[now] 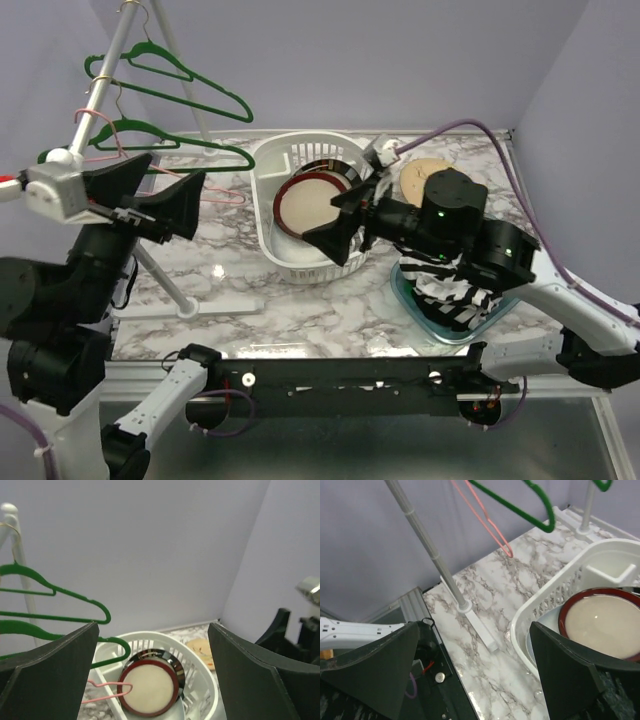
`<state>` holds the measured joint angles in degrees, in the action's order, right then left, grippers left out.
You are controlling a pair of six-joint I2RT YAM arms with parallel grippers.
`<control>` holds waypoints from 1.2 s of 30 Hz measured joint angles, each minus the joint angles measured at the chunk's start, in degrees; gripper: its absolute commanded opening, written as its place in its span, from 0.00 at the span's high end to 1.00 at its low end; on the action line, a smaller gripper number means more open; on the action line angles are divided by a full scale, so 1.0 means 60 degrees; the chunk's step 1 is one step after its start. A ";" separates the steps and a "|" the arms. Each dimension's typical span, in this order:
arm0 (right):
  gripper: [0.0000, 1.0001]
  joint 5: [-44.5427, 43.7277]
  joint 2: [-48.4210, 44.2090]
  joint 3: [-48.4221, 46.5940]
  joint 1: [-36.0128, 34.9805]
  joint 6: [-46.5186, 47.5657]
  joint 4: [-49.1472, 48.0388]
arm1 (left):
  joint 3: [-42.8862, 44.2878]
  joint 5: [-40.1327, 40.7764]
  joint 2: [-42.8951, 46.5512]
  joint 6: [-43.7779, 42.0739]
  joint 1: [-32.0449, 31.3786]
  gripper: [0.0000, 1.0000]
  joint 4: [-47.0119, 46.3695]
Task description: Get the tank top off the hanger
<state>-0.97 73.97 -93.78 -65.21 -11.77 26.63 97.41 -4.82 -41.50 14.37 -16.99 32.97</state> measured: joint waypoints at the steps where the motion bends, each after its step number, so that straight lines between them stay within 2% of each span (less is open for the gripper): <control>1: 0.00 -0.0277 -0.0339 0.0160 0.0000 -0.0178 0.0007 | -0.0160 -0.0117 -0.0106 0.0007 0.0000 0.01 0.0015; 9: 0.00 -0.2484 -0.2699 0.1756 0.0000 -0.1552 0.0637 | -0.2109 -0.1945 -0.0481 0.0484 0.0000 0.01 -0.0339; 16: 0.00 -0.3927 -0.4102 0.2503 0.0000 -0.2463 0.1144 | -0.3126 -0.3847 -0.0758 0.1144 0.0000 0.01 -0.1020; 25: 0.00 -0.4244 -0.4860 0.3136 0.0000 -0.3133 0.1155 | -0.4466 -0.5552 -0.0397 0.2014 -0.0011 0.01 -0.1872; 36: 0.00 -0.4255 -0.5089 0.3537 0.0000 -0.3395 0.1151 | -0.4801 -0.5996 0.0459 0.2412 -0.0047 0.01 -0.2113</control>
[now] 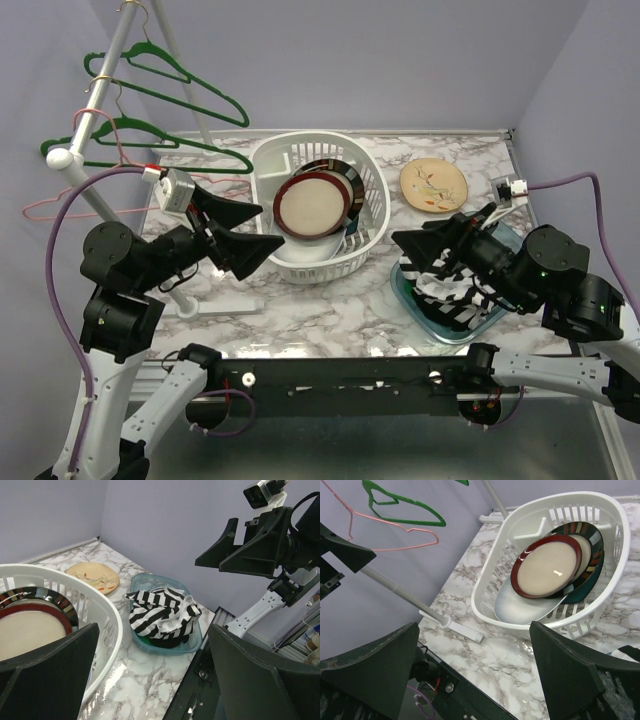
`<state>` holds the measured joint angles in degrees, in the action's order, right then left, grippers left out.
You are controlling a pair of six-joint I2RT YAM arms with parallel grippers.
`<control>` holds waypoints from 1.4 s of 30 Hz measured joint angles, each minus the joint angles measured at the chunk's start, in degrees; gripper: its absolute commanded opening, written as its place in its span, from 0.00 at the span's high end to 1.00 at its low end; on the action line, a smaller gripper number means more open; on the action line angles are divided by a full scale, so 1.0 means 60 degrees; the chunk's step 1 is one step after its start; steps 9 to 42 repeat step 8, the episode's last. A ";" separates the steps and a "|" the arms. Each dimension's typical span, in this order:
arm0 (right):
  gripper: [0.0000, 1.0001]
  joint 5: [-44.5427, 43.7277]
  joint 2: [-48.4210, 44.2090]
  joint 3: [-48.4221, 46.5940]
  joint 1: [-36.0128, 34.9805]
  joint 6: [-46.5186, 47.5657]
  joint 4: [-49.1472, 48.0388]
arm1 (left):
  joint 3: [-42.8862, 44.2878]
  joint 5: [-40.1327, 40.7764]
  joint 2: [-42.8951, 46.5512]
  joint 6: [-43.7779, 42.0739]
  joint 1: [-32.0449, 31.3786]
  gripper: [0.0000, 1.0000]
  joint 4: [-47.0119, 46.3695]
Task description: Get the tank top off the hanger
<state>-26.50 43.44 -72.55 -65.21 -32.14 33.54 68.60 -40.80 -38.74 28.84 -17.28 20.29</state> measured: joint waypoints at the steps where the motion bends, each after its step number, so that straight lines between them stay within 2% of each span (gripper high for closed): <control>1: 0.00 -0.0004 -0.0004 0.0000 0.0000 -0.0004 0.0000 | 0.0000 -0.0015 0.0011 0.0004 0.0000 0.01 -0.0011; 42: 0.00 -0.0015 -0.0124 0.0066 0.0000 -0.0084 -0.0007 | 0.0000 -0.0051 -0.0018 0.0011 -0.0007 0.01 -0.0007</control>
